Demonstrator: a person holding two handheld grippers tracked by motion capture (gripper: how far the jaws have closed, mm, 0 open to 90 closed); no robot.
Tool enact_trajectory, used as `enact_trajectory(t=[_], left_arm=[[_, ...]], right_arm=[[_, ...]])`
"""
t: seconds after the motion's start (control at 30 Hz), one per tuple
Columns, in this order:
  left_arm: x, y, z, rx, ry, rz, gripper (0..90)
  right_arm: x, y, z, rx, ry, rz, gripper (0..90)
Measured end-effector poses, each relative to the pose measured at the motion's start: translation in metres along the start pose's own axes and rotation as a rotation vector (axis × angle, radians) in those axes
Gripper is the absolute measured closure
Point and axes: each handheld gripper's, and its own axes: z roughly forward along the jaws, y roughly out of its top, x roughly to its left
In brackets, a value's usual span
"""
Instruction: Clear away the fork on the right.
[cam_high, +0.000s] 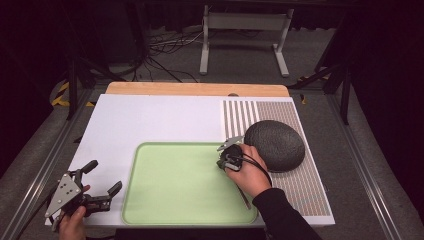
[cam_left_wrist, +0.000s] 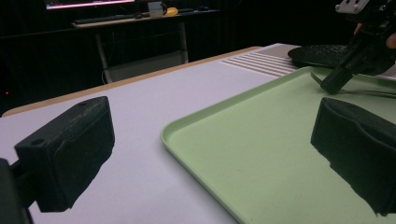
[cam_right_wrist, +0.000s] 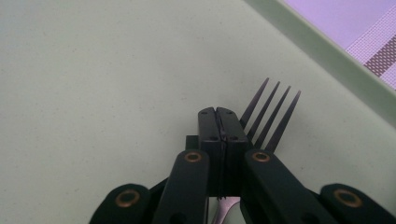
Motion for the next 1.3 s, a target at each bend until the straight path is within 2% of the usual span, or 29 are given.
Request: enact_trajectory(t=[0.2,0.7,1.3], left_arm=[[0.000,0.000,0.000,0.003,0.000,-0.004,0.3],[0.000,-0.001,0.000,0.005,0.001,-0.007,0.3],[0.000,-0.001,0.000,0.005,0.001,-0.005,0.3]], right_arm=[[-0.007,-0.002,-0.002,0.005,-0.025,0.001,89.9],[-0.026,-0.012,-0.008,0.019,-0.072,0.051,90.0],[-0.035,-0.018,-0.014,0.035,-0.101,0.090,90.0]])
